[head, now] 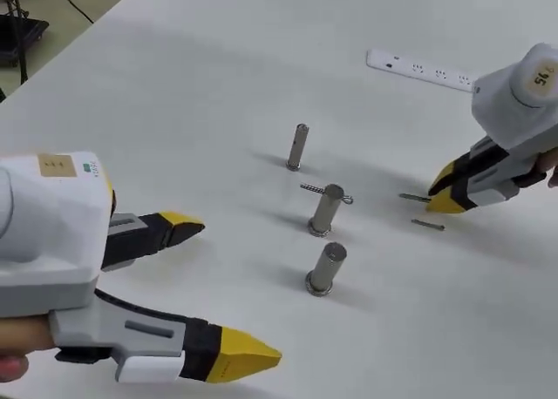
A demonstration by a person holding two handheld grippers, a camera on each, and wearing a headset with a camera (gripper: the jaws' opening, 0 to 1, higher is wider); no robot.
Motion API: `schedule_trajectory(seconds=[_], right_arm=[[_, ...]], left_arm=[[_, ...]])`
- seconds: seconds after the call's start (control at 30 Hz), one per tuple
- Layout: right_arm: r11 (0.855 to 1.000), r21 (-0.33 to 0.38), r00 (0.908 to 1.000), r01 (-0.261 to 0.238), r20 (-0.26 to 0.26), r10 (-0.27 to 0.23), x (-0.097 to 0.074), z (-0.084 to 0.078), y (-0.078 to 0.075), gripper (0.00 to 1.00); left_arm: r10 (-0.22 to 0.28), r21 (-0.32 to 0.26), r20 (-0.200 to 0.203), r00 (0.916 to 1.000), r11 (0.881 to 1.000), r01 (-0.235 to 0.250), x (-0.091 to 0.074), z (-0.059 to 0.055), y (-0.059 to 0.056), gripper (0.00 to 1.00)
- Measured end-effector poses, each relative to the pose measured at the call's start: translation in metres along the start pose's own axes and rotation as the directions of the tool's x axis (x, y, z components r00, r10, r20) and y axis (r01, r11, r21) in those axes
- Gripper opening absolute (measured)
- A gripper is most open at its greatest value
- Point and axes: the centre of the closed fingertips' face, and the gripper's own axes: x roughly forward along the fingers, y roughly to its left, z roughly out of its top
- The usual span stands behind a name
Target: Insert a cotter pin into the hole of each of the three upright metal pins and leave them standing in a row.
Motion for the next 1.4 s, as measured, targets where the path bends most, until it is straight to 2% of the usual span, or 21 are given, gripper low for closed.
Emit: schedule_trajectory(seconds=[0.3,0.37,0.4,0.47,0.53,0.67,0.8,1.07,1.1,1.2,1.3,1.4], right_arm=[[0.998,-0.053,0.9963,-0.035,-0.081,0.031,0.001,0.001,-0.002,0.07],[0.998,-0.053,0.9952,-0.035,-0.093,0.030,0.002,0.001,-0.002,0.06],[1.000,-0.015,0.9937,-0.021,-0.110,0.019,0.002,0.001,-0.003,0.06],[0.998,-0.054,0.9891,-0.033,-0.145,0.025,0.002,-0.001,-0.002,0.06],[0.995,-0.090,0.9872,-0.047,-0.156,0.032,0.002,0.000,-0.002,0.06],[0.996,-0.083,0.9887,-0.035,-0.148,0.022,0.002,-0.002,-0.008,0.00],[0.997,-0.068,0.9892,-0.029,-0.146,0.019,0.002,-0.002,-0.010,0.00],[0.995,-0.100,0.9878,-0.016,-0.156,0.001,0.002,-0.003,-0.012,0.00],[0.997,-0.079,0.9876,-0.007,-0.157,-0.005,0.002,-0.003,-0.011,0.00],[0.996,-0.086,0.9865,0.004,-0.163,-0.018,0.002,-0.003,-0.010,0.00],[0.993,-0.116,0.9870,0.010,-0.158,-0.029,0.002,-0.003,-0.011,0.00],[0.994,-0.103,0.9882,0.018,-0.149,-0.033,0.002,-0.002,-0.012,0.00]], left_arm=[[0.013,-0.006,0.024,0.9996,1.000,-0.013,0.000,0.008,0.005,0.93],[0.016,-0.005,0.025,0.9996,1.000,-0.016,0.000,0.009,0.006,0.92],[0.017,-0.006,0.026,0.9995,1.000,-0.017,0.000,0.009,0.006,0.92],[0.024,-0.009,0.027,0.9994,1.000,-0.023,0.000,0.009,0.008,0.92],[0.026,-0.011,0.030,0.9992,1.000,-0.026,0.000,0.010,0.008,0.92],[0.024,-0.013,0.038,0.9990,1.000,-0.024,-0.001,0.012,0.007,0.91],[0.029,-0.015,0.037,0.9989,0.999,-0.028,-0.002,0.011,0.009,0.91],[0.041,-0.026,0.036,0.9985,0.999,-0.040,-0.004,0.009,0.011,0.89],[0.046,-0.028,0.033,0.9984,0.999,-0.045,-0.004,0.009,0.012,0.89],[0.064,-0.029,0.024,0.9977,0.998,-0.063,-0.005,0.007,0.015,0.89],[0.064,-0.030,0.025,0.9976,0.998,-0.063,-0.006,0.006,0.014,0.89],[0.064,-0.028,0.023,0.9977,0.998,-0.063,-0.006,0.005,0.011,0.89]])
